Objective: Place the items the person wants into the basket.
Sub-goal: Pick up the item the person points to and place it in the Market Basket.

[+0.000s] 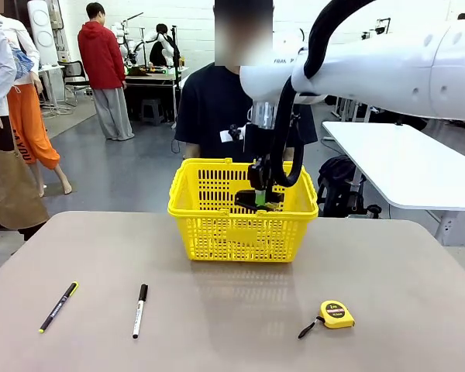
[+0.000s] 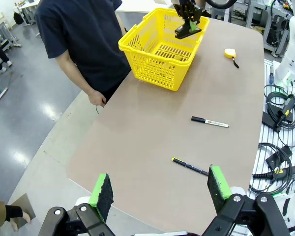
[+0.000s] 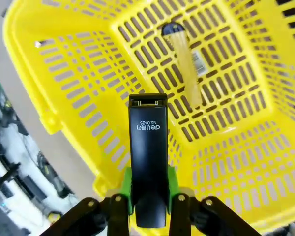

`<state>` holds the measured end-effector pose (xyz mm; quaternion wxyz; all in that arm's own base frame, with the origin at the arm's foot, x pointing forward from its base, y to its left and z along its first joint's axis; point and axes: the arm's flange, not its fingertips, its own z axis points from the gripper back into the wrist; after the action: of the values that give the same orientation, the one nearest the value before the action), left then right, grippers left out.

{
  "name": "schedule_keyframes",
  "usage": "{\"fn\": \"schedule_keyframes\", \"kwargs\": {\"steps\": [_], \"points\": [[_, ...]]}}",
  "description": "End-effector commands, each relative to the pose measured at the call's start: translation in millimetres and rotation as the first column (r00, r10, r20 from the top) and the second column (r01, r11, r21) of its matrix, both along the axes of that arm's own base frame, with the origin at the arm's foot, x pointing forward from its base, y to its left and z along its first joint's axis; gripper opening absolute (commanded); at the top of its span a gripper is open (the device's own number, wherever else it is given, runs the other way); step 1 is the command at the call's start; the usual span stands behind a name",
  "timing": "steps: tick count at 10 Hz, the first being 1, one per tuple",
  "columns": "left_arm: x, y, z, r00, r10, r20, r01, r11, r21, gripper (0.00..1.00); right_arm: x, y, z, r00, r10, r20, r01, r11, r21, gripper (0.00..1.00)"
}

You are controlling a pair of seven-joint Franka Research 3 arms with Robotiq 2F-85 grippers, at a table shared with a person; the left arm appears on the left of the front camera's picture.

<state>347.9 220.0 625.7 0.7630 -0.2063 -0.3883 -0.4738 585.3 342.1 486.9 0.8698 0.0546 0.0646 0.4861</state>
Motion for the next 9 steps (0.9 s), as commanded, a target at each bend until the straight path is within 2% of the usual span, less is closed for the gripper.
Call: {"fn": "schedule_keyframes", "kwargs": {"steps": [1,9], "points": [[0,2,0,1.0,-0.016,0.025,0.016,1.0,-0.008,1.0,6,3,-11,0.999,0.039,-0.015,-0.039,0.999,-0.018,0.0],[0,2,0,1.0,-0.016,0.025,0.016,1.0,-0.008,1.0,28,25,-26,0.995,0.095,0.023,-0.095,0.996,-0.003,0.0]]}}
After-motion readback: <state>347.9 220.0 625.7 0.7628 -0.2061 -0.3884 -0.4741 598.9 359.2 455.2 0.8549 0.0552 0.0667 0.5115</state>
